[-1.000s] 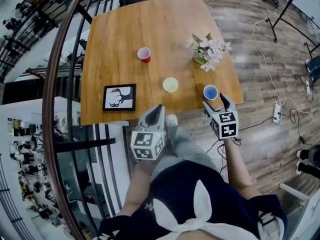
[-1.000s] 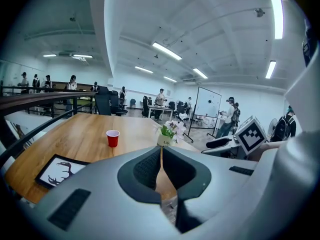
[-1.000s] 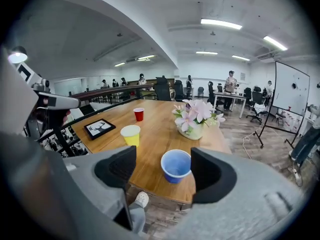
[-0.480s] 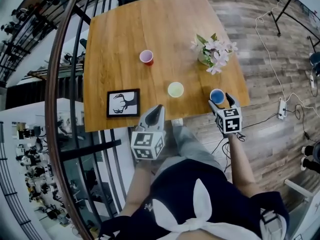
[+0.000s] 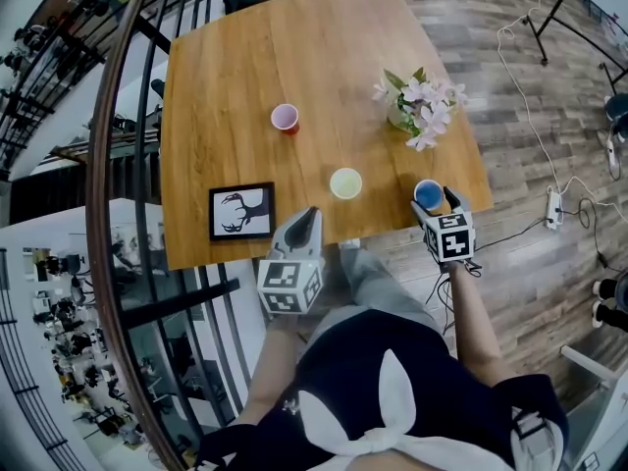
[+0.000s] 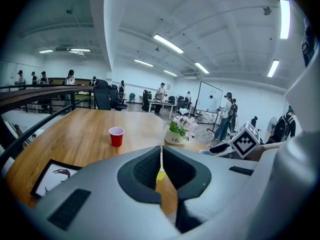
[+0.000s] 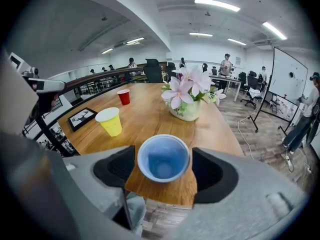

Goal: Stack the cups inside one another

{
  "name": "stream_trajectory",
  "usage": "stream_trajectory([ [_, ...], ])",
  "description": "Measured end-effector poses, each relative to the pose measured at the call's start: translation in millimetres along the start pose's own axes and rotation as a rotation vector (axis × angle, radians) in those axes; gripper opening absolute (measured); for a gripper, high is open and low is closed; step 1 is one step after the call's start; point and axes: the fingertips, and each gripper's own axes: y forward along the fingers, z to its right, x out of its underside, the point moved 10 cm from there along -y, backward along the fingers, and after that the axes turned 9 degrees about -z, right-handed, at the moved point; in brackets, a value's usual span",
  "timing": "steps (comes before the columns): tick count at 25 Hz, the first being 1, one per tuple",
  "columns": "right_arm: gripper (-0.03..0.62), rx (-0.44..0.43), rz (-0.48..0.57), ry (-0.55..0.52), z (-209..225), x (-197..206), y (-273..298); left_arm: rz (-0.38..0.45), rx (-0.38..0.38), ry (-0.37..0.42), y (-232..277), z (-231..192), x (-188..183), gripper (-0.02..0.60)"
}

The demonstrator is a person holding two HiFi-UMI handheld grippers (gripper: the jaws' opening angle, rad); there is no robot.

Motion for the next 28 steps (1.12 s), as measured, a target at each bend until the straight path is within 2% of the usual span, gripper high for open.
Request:
stream_trajectory([
  [13, 0.327, -0.01, -0.014, -0.011, -1.0, -2.9, 2.8, -0.013, 0.009, -0.011, 7.8, -8.0, 0.1, 0.028],
  [28, 0.325, -0.015, 0.076, -0.054, -12.3, -34.5, -16.5, 0.001, -0.017, -0.031, -0.1, -19.8, 6.3, 0.029],
])
